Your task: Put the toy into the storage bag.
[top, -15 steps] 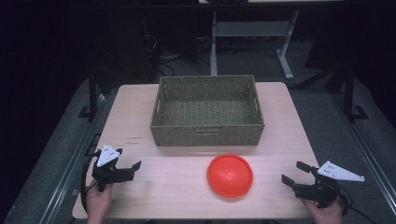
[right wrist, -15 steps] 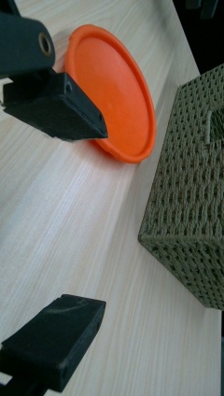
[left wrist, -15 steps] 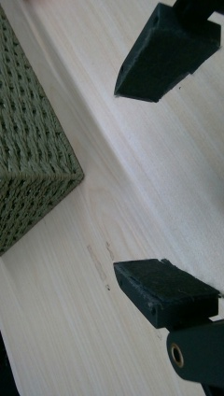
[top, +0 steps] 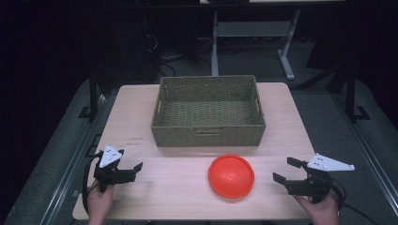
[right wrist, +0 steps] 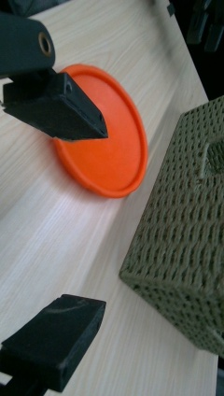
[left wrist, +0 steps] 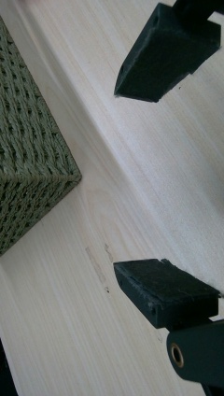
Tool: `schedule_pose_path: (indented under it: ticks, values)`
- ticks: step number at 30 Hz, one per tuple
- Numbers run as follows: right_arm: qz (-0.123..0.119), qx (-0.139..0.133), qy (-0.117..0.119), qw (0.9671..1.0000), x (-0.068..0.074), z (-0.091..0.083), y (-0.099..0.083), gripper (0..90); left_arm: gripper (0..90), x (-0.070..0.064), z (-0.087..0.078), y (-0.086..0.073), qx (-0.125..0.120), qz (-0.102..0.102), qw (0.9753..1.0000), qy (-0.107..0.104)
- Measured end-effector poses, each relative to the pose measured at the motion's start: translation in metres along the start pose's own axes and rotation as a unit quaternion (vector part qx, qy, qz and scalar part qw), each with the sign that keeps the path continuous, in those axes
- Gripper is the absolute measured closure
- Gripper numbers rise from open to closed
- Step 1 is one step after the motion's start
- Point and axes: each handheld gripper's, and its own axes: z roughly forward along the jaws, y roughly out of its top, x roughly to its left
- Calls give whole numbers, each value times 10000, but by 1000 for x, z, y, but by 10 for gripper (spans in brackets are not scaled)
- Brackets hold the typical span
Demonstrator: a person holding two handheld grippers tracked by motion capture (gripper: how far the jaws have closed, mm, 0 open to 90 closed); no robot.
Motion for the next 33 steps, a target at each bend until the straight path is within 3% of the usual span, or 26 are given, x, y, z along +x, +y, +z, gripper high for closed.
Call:
schedule_pose_path:
  ticks: [4,5,10,15,23,30,33]
  values:
    - [89,120,110,9998,0,5,8,140,128,1,0,0,-18,-28,10000,30]
    - [189,252,173,9994,-1,10,13,140,128,2,-1,0,-4,-19,10000,40]
    - [172,543,155,9983,-1,22,22,140,128,2,-1,-1,-15,18,10000,62]
    - [184,873,350,9954,1,38,36,140,128,2,0,-1,8,19,10000,80]
    - [142,1085,576,9923,6,51,43,143,128,-1,0,-1,9,139,9999,80]
    - [91,1396,639,9881,10,69,49,142,128,0,1,-1,56,129,9999,99]
    - [33,1399,691,9878,11,72,50,143,128,-1,1,-1,62,143,9998,126]
